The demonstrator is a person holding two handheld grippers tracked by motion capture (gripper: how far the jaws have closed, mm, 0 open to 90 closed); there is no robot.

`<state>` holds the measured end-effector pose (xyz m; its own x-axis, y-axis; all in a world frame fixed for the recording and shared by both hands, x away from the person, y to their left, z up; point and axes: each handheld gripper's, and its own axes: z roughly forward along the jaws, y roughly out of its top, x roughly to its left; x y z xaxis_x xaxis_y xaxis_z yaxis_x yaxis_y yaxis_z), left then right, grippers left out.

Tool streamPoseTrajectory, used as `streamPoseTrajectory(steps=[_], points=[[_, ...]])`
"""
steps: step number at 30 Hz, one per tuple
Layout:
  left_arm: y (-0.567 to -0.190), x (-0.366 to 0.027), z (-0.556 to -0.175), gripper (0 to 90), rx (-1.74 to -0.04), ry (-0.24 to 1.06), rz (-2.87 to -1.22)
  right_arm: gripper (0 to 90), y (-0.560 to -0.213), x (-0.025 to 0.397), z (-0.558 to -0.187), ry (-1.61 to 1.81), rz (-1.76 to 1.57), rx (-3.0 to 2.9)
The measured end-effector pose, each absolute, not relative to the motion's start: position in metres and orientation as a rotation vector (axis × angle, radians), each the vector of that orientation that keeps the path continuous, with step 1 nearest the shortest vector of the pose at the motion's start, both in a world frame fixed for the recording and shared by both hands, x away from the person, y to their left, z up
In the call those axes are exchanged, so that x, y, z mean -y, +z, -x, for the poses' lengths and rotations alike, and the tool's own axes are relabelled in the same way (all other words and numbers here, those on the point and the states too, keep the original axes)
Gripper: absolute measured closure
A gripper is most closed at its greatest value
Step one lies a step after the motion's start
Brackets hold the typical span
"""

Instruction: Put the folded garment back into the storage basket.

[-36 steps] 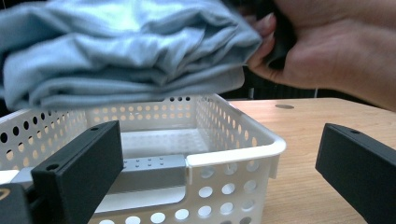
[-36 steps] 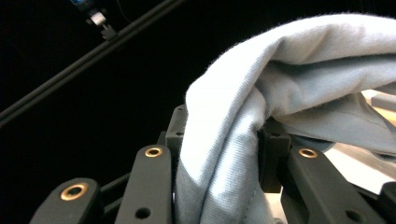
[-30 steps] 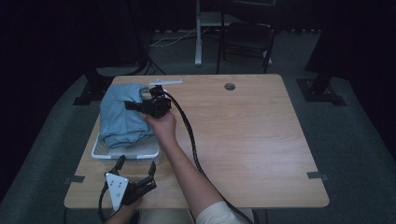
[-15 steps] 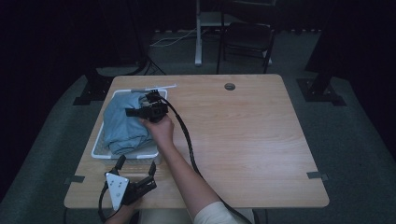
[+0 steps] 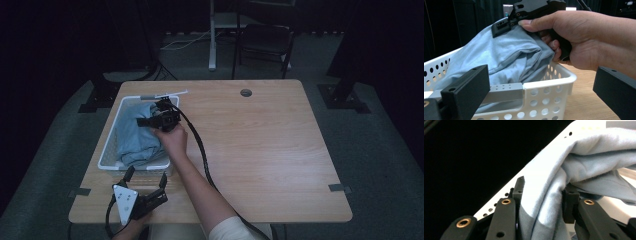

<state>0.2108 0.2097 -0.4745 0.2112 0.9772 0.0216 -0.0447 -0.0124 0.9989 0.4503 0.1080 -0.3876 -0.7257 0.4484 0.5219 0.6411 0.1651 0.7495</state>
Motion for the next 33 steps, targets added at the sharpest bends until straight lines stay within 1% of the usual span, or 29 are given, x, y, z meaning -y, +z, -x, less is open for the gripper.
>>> streamPoseTrajectory(steps=[7, 18, 20, 23, 24, 26, 28, 30, 32, 33], points=[[-0.475, -0.210, -0.211, 2.1, -1.012, 1.082, -1.282, 64.7, -0.385, -0.123, -0.447, -1.483, 1.088, 2.416], [-0.475, -0.210, -0.211, 2.1, -1.012, 1.082, -1.281, 60.0, -0.385, -0.146, -0.441, -1.264, 1.063, 2.706], [-0.475, -0.210, -0.211, 2.1, -1.012, 1.082, -1.281, 55.1, -0.385, -0.146, -0.443, -1.244, 1.059, 2.698], [-0.475, -0.210, -0.211, 2.1, -1.012, 1.082, -1.280, 53.4, -0.386, -0.145, -0.443, -1.221, 1.050, 2.677], [-0.475, -0.210, -0.211, 2.1, -1.012, 1.081, -1.280, 51.1, -0.385, -0.145, -0.444, -1.208, 1.045, 2.678], [-0.475, -0.210, -0.211, 2.1, -1.011, 1.080, -1.281, 40.9, -0.387, -0.145, -0.445, -1.163, 1.023, 2.670], [-0.475, -0.210, -0.211, 2.1, -1.011, 1.080, -1.283, 37.9, -0.388, -0.145, -0.444, -1.127, 1.019, 2.684], [-0.475, -0.210, -0.211, 2.1, -1.011, 1.080, -1.283, 32.0, -0.389, -0.144, -0.444, -1.114, 1.020, 2.678], [-0.475, -0.210, -0.211, 2.1, -1.011, 1.080, -1.283, 30.3, -0.389, -0.144, -0.444, -1.106, 1.020, 2.683], [-0.475, -0.210, -0.211, 2.1, -1.011, 1.079, -1.280, 28.0, -0.390, -0.145, -0.443, -1.096, 1.018, 2.688]])
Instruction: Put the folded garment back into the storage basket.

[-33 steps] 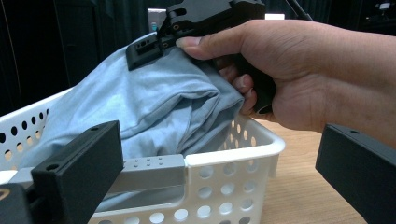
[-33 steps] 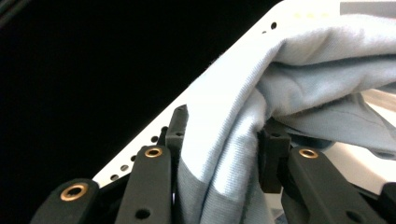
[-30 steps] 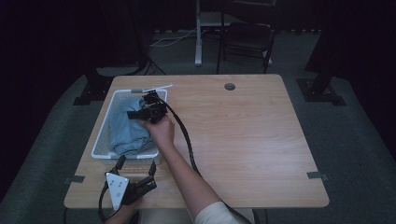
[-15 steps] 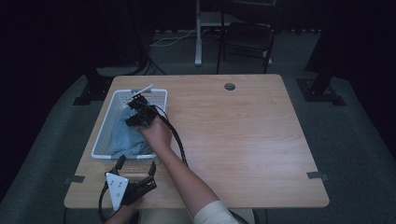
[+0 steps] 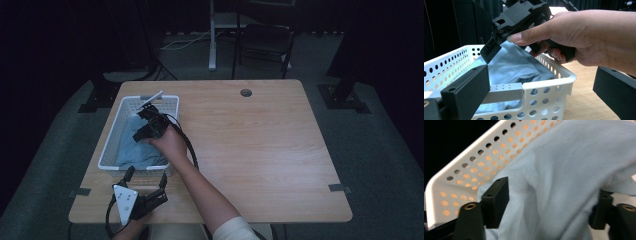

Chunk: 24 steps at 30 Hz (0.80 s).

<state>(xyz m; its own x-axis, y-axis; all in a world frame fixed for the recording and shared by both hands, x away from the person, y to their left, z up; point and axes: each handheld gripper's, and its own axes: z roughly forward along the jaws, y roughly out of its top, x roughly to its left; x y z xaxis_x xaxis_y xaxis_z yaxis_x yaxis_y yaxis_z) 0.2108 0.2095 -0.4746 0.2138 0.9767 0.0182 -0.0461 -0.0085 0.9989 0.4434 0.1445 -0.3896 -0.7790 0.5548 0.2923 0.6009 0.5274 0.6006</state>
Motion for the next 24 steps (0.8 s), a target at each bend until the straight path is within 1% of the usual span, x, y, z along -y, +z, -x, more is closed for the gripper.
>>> streamPoseTrajectory(steps=[2, 6, 7, 8, 9, 10, 11, 16, 24], points=[[-0.475, -0.210, -0.211, 2.2, -1.010, 1.080, -1.280, 21.1, -0.391, -0.146, -0.443, -1.061, 0.996, 2.701], [-0.475, -0.210, -0.211, 2.1, -1.010, 1.080, -1.280, 17.9, -0.390, -0.147, -0.441, -1.061, 0.974, 2.721], [-0.475, -0.210, -0.211, 2.1, -1.010, 1.079, -1.280, 16.3, -0.390, -0.148, -0.440, -1.049, 0.970, 2.735], [-0.475, -0.210, -0.211, 2.1, -1.010, 1.079, -1.280, 12.0, -0.390, -0.149, -0.440, -1.043, 0.958, 2.750], [-0.475, -0.210, -0.211, 2.1, -1.010, 1.079, -1.280, 11.8, -0.390, -0.150, -0.439, -1.034, 0.952, 2.765], [-0.475, -0.210, -0.211, 2.1, -1.010, 1.080, -1.280, 9.4, -0.390, -0.151, -0.437, -1.020, 0.929, 2.793], [-0.475, -0.210, -0.211, 2.1, -1.010, 1.079, -1.280, 2.9, -0.390, -0.152, -0.436, -1.016, 0.917, 2.808], [-0.475, -0.210, -0.211, 2.1, -1.010, 1.079, -1.280, 0.2, -0.390, -0.154, -0.433, -0.995, 0.911, 2.867], [-0.474, -0.209, -0.211, 2.1, -1.011, 1.079, -1.284, 0.1, -0.394, -0.146, -0.433, -1.043, 0.889, 2.860]])
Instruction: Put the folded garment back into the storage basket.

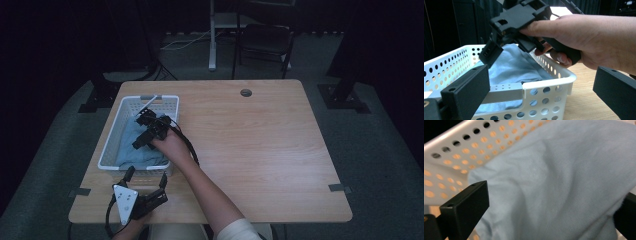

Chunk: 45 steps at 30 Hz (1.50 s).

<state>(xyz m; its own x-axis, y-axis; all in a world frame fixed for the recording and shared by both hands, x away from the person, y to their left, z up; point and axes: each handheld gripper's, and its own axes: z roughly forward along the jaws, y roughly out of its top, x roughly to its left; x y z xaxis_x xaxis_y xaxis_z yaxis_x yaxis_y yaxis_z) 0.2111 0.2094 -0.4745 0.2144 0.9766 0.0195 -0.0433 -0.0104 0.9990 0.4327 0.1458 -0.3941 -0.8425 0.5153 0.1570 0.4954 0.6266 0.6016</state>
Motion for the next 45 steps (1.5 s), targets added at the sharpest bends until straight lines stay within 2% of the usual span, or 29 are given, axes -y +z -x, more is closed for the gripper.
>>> streamPoseTrajectory(steps=[15, 22, 26, 32, 45], points=[[-0.475, -0.210, -0.211, 2.2, -1.011, 1.079, -1.285, 0.2, -0.388, -0.132, -0.424, 1.032, -0.854, -2.743], [-0.474, -0.209, -0.211, 2.1, -1.011, 1.079, -1.285, 0.2, -0.378, -0.114, -0.415, 1.350, -0.768, -2.650], [-0.474, -0.210, -0.211, 2.2, -1.011, 1.079, -1.286, 0.2, -0.374, -0.111, -0.413, 1.379, -0.758, -2.632], [-0.475, -0.210, -0.211, 2.1, -1.011, 1.080, -1.284, 0.2, -0.382, -0.099, -0.413, 1.570, -0.799, -2.592], [-0.475, -0.210, -0.210, 2.1, -1.008, 1.081, -1.278, 0.2, -0.392, -0.085, -0.405, 1.762, -0.829, -2.421]])
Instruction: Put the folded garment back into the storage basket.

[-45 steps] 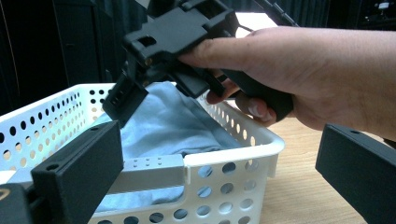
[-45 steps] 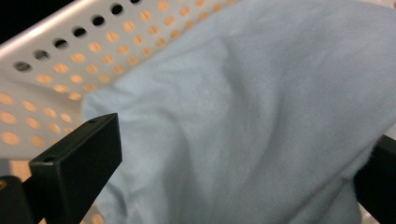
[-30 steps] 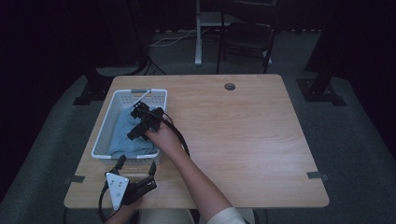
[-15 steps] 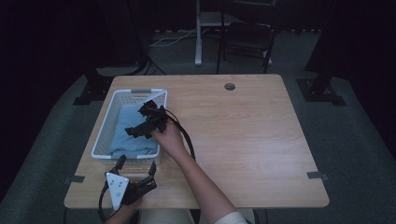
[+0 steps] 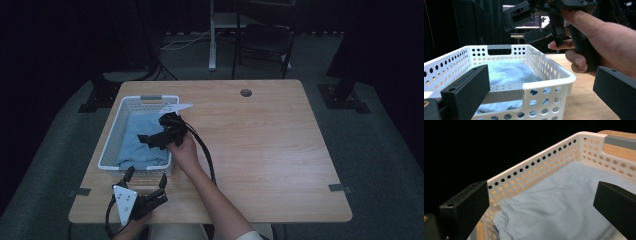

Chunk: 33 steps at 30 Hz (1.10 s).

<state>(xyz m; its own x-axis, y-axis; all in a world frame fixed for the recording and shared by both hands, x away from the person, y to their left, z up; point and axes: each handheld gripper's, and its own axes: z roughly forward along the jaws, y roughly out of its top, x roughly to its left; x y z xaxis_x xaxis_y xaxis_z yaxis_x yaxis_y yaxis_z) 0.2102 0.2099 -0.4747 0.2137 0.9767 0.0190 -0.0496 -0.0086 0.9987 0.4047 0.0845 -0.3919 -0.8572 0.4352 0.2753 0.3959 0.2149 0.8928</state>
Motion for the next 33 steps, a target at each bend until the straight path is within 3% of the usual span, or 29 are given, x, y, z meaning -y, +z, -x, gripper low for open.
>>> streamPoseTrajectory(steps=[33], points=[[-0.475, -0.209, -0.211, 2.2, -1.011, 1.079, -1.279, 0.3, -0.376, -0.023, -0.374, 1.735, -0.786, -2.288]])
